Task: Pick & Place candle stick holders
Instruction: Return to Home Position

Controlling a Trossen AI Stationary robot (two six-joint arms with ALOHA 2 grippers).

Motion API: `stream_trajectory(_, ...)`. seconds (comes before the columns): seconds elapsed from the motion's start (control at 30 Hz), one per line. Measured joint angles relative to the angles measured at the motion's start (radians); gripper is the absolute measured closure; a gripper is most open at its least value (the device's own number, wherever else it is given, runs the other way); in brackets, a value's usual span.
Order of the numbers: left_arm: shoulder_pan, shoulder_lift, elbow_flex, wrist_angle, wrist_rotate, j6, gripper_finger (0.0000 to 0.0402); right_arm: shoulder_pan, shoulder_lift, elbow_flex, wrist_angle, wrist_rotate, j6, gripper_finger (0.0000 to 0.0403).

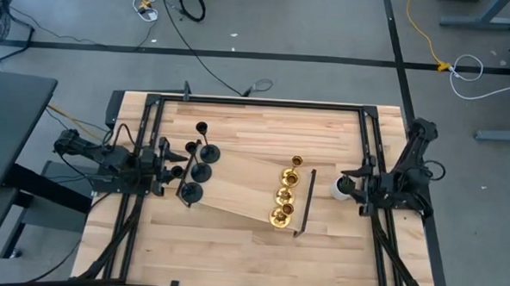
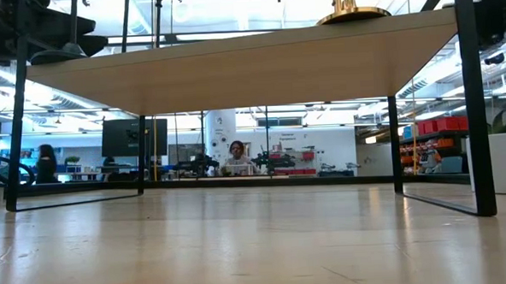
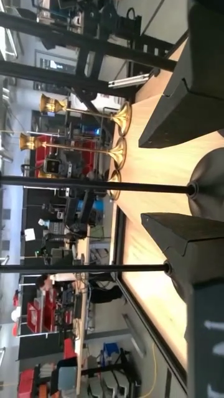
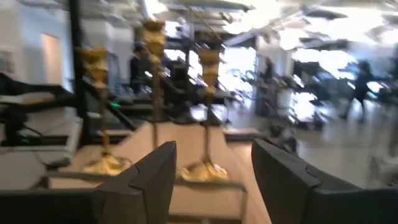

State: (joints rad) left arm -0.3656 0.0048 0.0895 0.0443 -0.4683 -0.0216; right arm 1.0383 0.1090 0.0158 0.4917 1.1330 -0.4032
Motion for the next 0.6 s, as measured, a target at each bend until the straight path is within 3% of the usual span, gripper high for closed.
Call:
stream_trajectory(0.07,0.0,0.0,0.0,0.006,-0.001,0.005,0.022,-0.056,-0.006,0.0,-0.018,-0.097,-0.001,0.0201)
stream_trajectory(0.23,0.0,0.001,0.0,0.014,0.001,0.006,0.022,-0.197,-0.025,0.0,-0.062,-0.113,0.002,0.0221)
stream_trajectory(0.37,0.0,0.001,0.0,0.016,0.001,0.007,0.022,-0.321,-0.049,0.001,-0.089,-0.306,0.032,0.024)
stream_trajectory(0.6,0.0,0.001,0.0,0.019,0.002,0.007,0.022,-0.5,-0.066,0.001,-0.183,-0.327,0.116,0.0269)
